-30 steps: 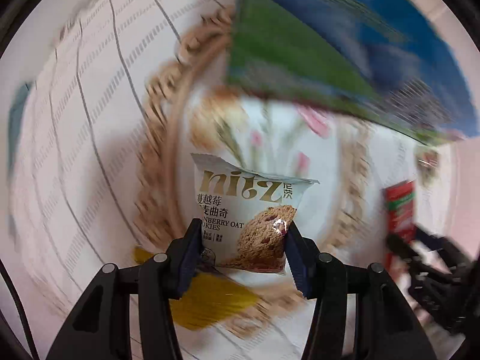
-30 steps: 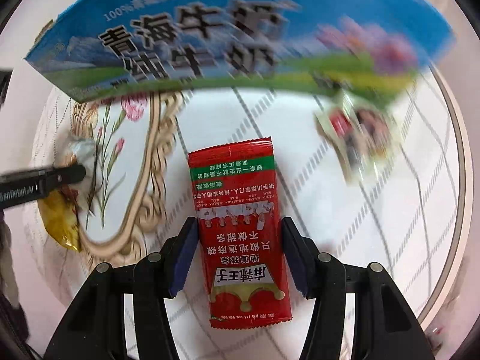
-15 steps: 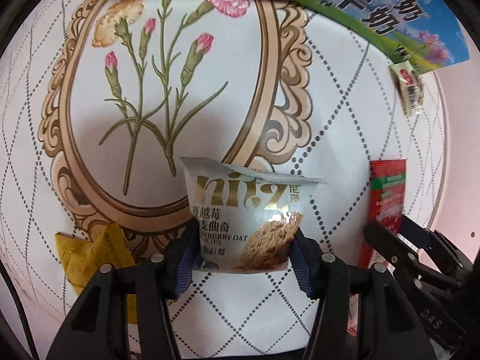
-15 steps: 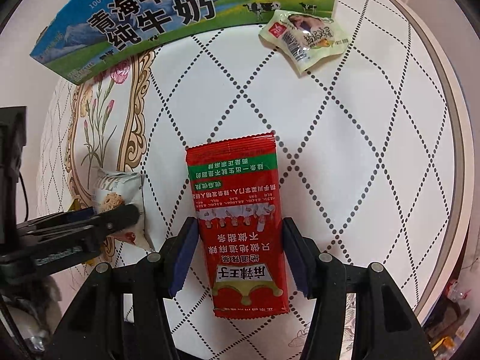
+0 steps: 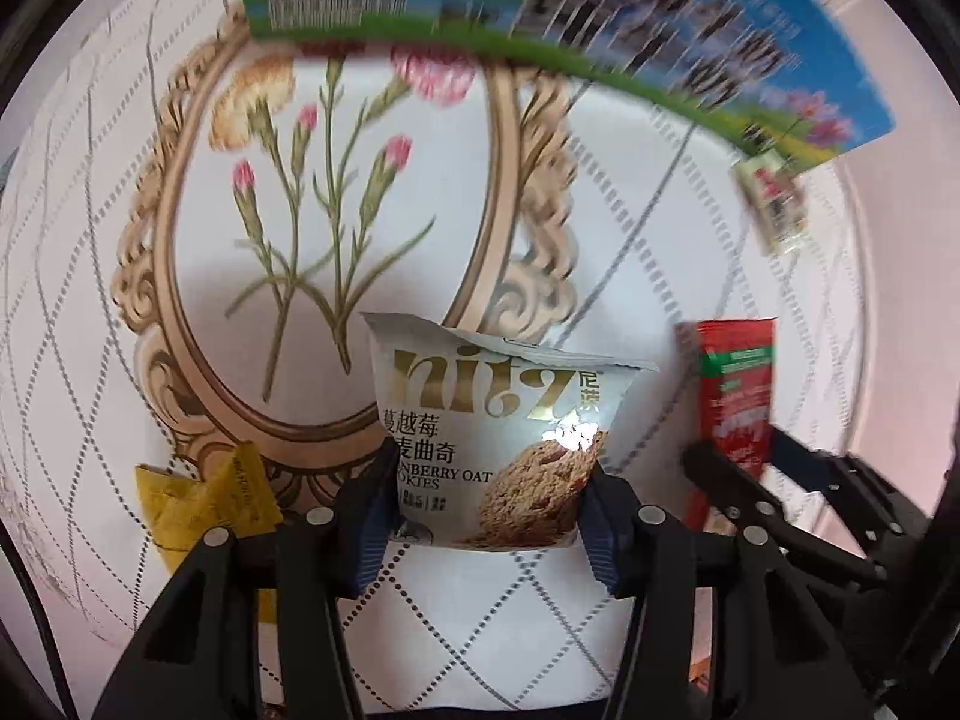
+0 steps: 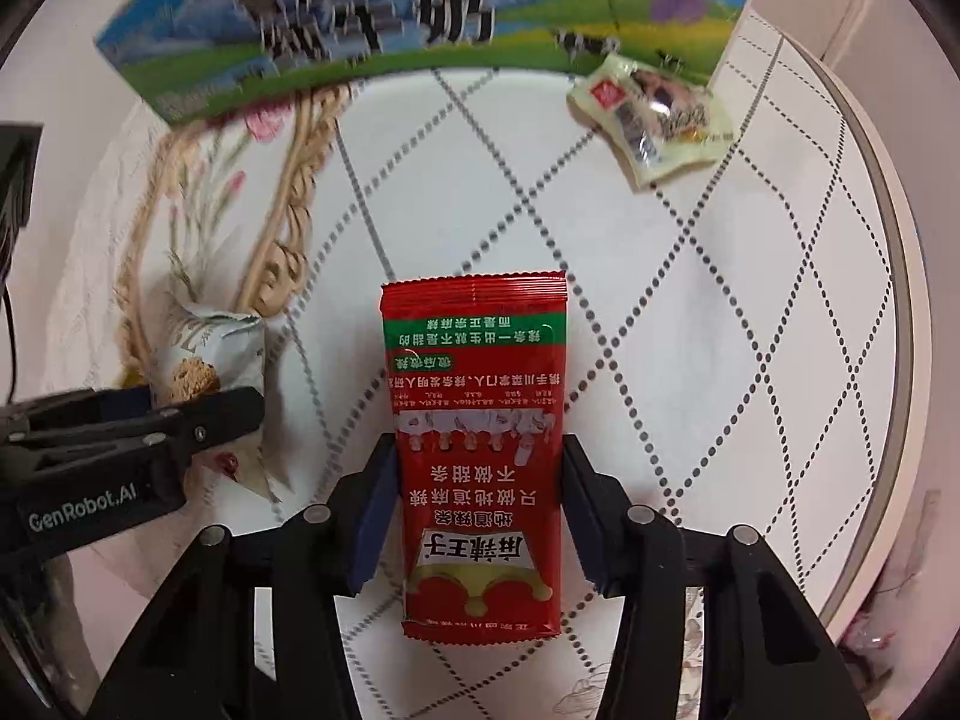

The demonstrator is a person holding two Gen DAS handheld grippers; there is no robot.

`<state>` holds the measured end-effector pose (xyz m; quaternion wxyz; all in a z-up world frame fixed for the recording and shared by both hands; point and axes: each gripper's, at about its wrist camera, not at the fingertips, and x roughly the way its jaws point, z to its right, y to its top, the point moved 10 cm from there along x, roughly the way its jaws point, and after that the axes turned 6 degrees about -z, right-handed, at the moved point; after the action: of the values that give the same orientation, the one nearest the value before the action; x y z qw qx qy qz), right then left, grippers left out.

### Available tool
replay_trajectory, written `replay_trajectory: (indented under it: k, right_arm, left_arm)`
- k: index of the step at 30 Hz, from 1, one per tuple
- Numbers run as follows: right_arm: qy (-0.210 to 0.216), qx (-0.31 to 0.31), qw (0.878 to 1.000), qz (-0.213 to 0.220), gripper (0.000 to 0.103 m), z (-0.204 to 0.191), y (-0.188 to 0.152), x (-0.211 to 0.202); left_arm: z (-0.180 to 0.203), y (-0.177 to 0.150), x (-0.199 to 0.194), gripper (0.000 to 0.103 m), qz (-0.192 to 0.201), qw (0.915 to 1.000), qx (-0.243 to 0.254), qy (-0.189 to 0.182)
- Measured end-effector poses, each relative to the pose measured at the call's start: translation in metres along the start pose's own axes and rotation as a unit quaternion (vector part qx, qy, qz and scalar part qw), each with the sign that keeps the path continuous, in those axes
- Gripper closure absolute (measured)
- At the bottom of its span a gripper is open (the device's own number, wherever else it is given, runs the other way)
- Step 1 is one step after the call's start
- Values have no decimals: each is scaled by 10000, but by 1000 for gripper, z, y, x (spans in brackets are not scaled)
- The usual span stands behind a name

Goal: Organize snacks
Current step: 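Carry cookie packet and red stick packet into the box and open both tools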

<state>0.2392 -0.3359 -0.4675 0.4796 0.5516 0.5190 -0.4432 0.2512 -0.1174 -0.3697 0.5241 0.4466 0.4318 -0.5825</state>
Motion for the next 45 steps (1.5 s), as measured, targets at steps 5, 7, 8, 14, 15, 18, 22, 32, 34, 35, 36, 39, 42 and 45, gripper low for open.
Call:
replay_trajectory:
  k: [5,7,8,14,15,18,22,32,34,35,36,39,42,45]
  right_arm:
    - [483,244,9981,281,50,-2,16,-30]
    - [661,319,9964,434,50,-3,26,-47]
    - [787,364,9947,551,50,-4,34,-59]
    - [1374,511,9798,1360,50,-12,96,-142]
    - [1398,500,9784,1441,50,-9,103,-152]
    - [1360,456,9728,1817,49,-1,152,-187]
    - [1086,419,9709,2091,49,2,217,-200]
    - [743,395,9830,1631,49,9,285,-141]
    - [735,431,9850,1501,49,10,288,-124]
    - [751,427,9860,1428,49,9,289,-116]
    - [742,440,9876,1309,46,9,289,-108]
    - [683,502,9908,1054,12,12,283,-89]
    - [519,458,9935,902,5,16,279,-81]
    - [403,416,9950,816,4,19,275,-79]
  left_arm:
    - [17,18,-52,52,376,9987,27,-354]
    - [25,28,-76,52,529,9974,75,-484]
    - [29,34,-90,52,638,9965,105,-522]
    - [48,95,-175,52,1153,9904,341,-685]
    - [48,105,-185,52,1214,9897,349,-671]
    - [42,147,-207,52,1432,9883,396,-337]
    - [19,191,-201,52,1318,9906,347,151]
    - [-38,239,-130,52,582,9895,159,1312]
    - [-40,242,-124,52,555,9884,145,1404]
    - [-41,243,-121,50,537,9892,74,1363]
    - [-41,244,-120,49,500,9899,11,1326]
    - [-40,247,-114,25,403,9933,-175,1065]
    - [-37,247,-113,14,432,9932,-106,1073]
    - [-35,245,-109,13,418,9928,-80,1116]
